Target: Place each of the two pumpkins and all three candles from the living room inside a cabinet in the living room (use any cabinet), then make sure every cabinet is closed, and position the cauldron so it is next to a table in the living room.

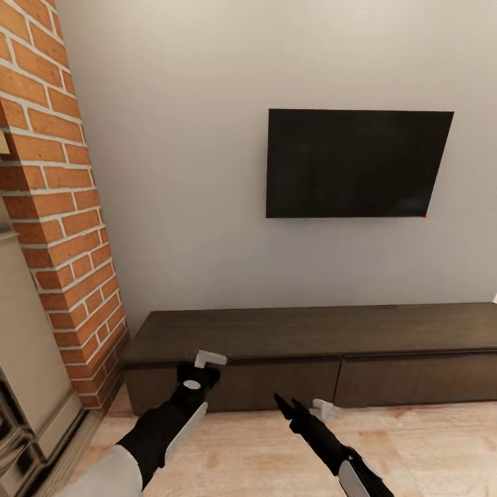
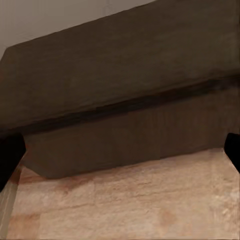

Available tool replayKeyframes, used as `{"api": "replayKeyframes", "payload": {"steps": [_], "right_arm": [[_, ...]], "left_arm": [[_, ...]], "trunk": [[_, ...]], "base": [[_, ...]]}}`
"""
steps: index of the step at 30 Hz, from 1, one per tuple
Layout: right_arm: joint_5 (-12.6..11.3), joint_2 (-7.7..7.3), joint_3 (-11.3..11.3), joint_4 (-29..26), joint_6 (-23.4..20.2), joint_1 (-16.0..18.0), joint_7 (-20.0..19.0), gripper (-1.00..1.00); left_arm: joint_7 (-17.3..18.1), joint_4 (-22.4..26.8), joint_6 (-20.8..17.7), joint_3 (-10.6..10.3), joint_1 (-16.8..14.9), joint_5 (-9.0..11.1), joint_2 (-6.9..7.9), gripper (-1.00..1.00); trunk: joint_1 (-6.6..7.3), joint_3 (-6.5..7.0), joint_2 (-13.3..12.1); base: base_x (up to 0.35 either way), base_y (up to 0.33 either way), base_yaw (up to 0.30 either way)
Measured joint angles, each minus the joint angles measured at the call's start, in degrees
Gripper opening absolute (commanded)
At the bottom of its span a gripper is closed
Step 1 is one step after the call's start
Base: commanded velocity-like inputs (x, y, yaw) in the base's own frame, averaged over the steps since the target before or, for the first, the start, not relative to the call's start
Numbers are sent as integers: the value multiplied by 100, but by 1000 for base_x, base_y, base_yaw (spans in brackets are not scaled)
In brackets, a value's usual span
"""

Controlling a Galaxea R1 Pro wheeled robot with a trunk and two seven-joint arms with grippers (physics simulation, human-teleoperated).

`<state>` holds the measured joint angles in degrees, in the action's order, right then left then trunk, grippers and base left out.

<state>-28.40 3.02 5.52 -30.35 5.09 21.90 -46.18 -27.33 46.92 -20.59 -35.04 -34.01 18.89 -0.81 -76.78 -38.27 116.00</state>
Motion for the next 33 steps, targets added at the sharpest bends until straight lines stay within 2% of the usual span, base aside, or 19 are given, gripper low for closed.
{"api": "replayKeyframes", "payload": {"steps": [1, 2, 4, 10, 18, 20, 22, 23, 26, 27, 28, 30, 33], "right_arm": [[-20, 23, 31, -7, -65, -3, 213, 100], [-27, 34, 38, -12, -102, -2, 362, 100], [-37, 65, 43, -21, -189, 5, 692, 100], [-47, 112, 36, -51, -284, 48, 995, 100], [-88, 105, 90, -66, -570, 63, 1035, 100], [-243, 84, 104, -65, -633, 74, 1044, 100], [-581, 48, 140, -44, -671, 122, 1054, 100], [-878, -15, 182, -14, -699, 175, 1058, 100], [-1351, -157, 220, 60, -880, 233, 1045, 100], [-1671, -250, 239, 140, -1152, 264, 1013, 100], [-1824, -292, 260, 174, -1323, 281, 990, 100], [-2320, -427, 271, 253, -1857, 366, 867, 100], [-2548, -481, 280, 307, -2119, 445, 651, 100]], "left_arm": [[3, 1272, -243, -12, 101, -15, 84, 100], [4, 1582, -353, -10, 145, -9, 117, 100], [11, 1882, -604, -12, 224, -16, 175, 100], [6, 2160, -885, -23, 295, -18, 232, 100], [6, 2211, -928, -29, 305, -21, 240, 100], [7, 2228, -931, -27, 306, -21, 241, 100], [14, 2299, -944, -26, 309, -19, 244, 100], [17, 2382, -985, -25, 311, -19, 249, 100], [20, 2557, -1160, -19, 320, -13, 254, 100], [24, 2731, -1345, -16, 324, -12, 257, 100], [28, 2827, -1442, -16, 326, -10, 260, 100], [36, 3141, -1720, -14, 336, -10, 287, 100], [39, 3326, -1879, -12, 343, 0, 333, 100]], "trunk": [[0, 1, 0], [0, 1, 0], [-1, 0, 0], [-1, 0, 0], [-1, 0, 0], [-1, 0, 0], [-1, 0, 0], [0, 1, 0], [0, 0, 0], [0, 0, 0], [0, 0, 0], [0, 1, 0], [0, 0, 0]], "base": [[-46, 0, 0], [-73, 0, 0], [-136, 0, 0], [-130, 0, 0], [-61, 0, 0], [-97, 0, 0], [-50, 0, 0], [-31, 0, 0], [-19, 0, 0], [-10, 0, 0], [-7, 0, 0], [-4, 0, 0], [-2, 0, 0]]}}
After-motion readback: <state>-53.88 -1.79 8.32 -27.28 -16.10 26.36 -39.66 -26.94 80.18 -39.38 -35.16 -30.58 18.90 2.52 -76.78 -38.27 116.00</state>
